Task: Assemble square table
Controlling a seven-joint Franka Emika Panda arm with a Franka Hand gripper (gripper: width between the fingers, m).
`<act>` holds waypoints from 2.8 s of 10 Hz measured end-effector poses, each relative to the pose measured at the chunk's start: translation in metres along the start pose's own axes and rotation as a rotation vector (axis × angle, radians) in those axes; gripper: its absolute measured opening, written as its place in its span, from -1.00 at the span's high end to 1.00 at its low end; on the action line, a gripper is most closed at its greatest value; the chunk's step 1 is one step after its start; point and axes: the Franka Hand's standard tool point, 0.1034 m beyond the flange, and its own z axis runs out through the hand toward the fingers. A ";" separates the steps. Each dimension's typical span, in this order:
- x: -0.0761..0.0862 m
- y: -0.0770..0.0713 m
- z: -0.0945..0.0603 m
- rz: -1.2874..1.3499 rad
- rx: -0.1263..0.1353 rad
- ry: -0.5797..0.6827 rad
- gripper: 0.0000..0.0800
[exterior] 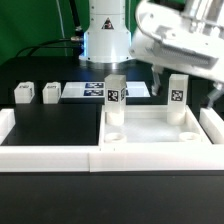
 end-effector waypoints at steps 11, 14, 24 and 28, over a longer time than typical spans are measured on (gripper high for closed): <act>0.003 -0.095 -0.017 0.164 0.035 -0.001 -0.62; 0.037 -0.160 -0.026 0.470 0.080 0.013 -0.62; 0.118 -0.246 0.023 1.480 0.089 0.104 -0.62; 0.129 -0.260 0.038 1.844 0.134 0.148 -0.62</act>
Offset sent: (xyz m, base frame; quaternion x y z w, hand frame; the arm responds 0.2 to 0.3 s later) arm -0.0227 -0.0863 0.0295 -0.0083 -0.0282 -0.0565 0.9980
